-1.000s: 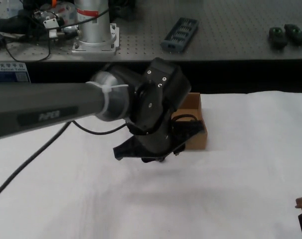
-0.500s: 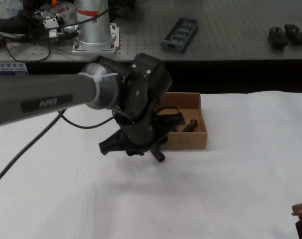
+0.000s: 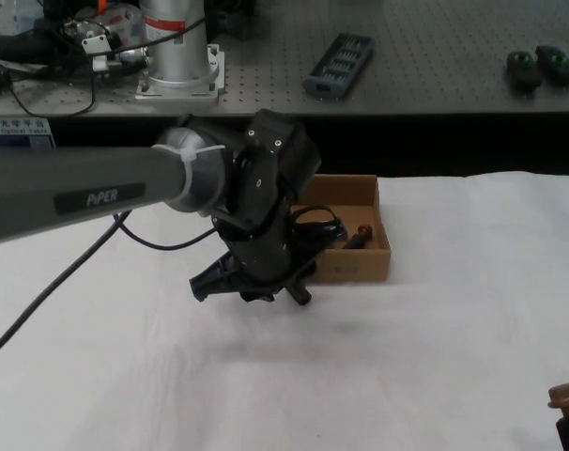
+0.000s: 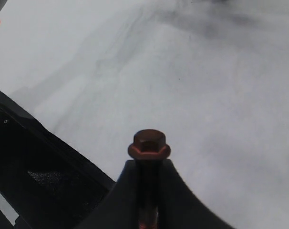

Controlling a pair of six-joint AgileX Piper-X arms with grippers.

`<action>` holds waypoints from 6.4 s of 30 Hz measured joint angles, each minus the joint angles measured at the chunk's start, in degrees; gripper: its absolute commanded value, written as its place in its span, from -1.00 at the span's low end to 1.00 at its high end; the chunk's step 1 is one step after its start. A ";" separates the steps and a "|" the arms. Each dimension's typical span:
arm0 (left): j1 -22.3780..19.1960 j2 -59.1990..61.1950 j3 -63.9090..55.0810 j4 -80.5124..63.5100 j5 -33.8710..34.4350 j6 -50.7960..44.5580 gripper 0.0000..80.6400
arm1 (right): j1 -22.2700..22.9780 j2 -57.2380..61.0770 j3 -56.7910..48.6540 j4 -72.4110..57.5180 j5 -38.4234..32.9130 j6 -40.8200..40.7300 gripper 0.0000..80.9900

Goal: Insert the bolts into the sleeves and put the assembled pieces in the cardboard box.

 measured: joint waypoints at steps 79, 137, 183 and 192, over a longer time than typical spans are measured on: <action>-3.56 -1.49 -3.69 7.08 6.26 21.93 -0.98 | 0.00 0.00 0.00 1.12 4.76 -4.96 -0.96; 7.82 -45.35 43.60 -40.06 55.45 39.24 -0.98 | -7.46 26.86 -2.36 -57.40 -13.74 15.71 -0.96; 7.82 -45.35 43.60 -58.39 58.99 26.73 -0.98 | -7.46 29.86 -2.72 -66.47 -19.61 21.42 -0.96; 7.82 -45.35 43.60 -58.91 58.06 26.52 -0.98 | -7.46 29.86 -2.72 -66.81 -19.74 21.42 -0.96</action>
